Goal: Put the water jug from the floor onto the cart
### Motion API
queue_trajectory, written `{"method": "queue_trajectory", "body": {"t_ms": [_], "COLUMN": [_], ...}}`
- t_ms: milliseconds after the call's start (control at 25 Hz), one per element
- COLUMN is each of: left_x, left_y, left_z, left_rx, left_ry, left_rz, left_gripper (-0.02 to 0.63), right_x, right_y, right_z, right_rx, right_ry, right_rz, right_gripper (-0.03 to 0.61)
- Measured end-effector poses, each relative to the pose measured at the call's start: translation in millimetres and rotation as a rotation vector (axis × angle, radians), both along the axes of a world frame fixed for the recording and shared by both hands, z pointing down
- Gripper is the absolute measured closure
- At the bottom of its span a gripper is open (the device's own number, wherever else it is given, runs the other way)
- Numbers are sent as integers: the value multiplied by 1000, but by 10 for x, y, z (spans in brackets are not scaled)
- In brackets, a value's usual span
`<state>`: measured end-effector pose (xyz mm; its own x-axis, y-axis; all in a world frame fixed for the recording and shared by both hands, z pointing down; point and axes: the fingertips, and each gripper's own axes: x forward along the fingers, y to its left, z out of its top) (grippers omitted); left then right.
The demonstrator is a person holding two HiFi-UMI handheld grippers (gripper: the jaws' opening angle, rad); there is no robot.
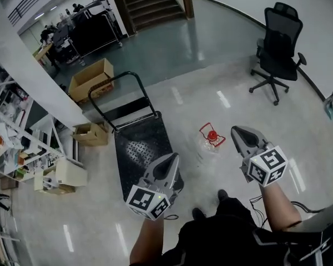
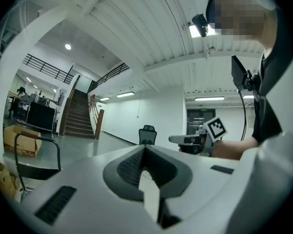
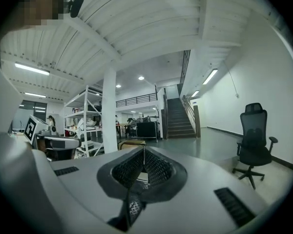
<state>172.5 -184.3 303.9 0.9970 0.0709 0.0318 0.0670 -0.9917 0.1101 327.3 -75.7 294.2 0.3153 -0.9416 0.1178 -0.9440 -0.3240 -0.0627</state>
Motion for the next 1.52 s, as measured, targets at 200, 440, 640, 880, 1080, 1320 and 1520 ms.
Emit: {"method": "queue_trajectory", "body": {"t_ms": [200, 440, 640, 880, 1080, 1320, 1520], "left_x": [435, 1242, 2045, 2689, 2869, 3009, 3116], "left_y": [-319, -791, -968, -1088, -1138, -1219, -1157], "left_z": [98, 271, 625, 1309, 2202, 2987, 3604], "left_rx": [-27, -40, -117, -164, -264, -273, -302], "left_ry": [-23, -86, -189, -290, -437, -564, -644], "left_rz": [-25, -41, -71, -34, -28, 20, 76], "left_gripper": [614, 614, 614, 614, 615, 615, 614], "right_x": [469, 1388, 2248, 2787, 2971, 3000, 2984], "right_y": [-343, -844, -973, -1184, -1180, -1141, -989], "right_z": [106, 547, 1178, 2107, 2981, 3842, 4660], "right_rx": [18, 1, -50, -174, -271, -343, -405], "right_ry": [-15, -114, -249, -399, -542, -645, -760], "right_rz": [-18, -20, 3, 12, 88, 166, 244], "right_gripper": [575, 522, 442, 402, 353, 353, 353]}}
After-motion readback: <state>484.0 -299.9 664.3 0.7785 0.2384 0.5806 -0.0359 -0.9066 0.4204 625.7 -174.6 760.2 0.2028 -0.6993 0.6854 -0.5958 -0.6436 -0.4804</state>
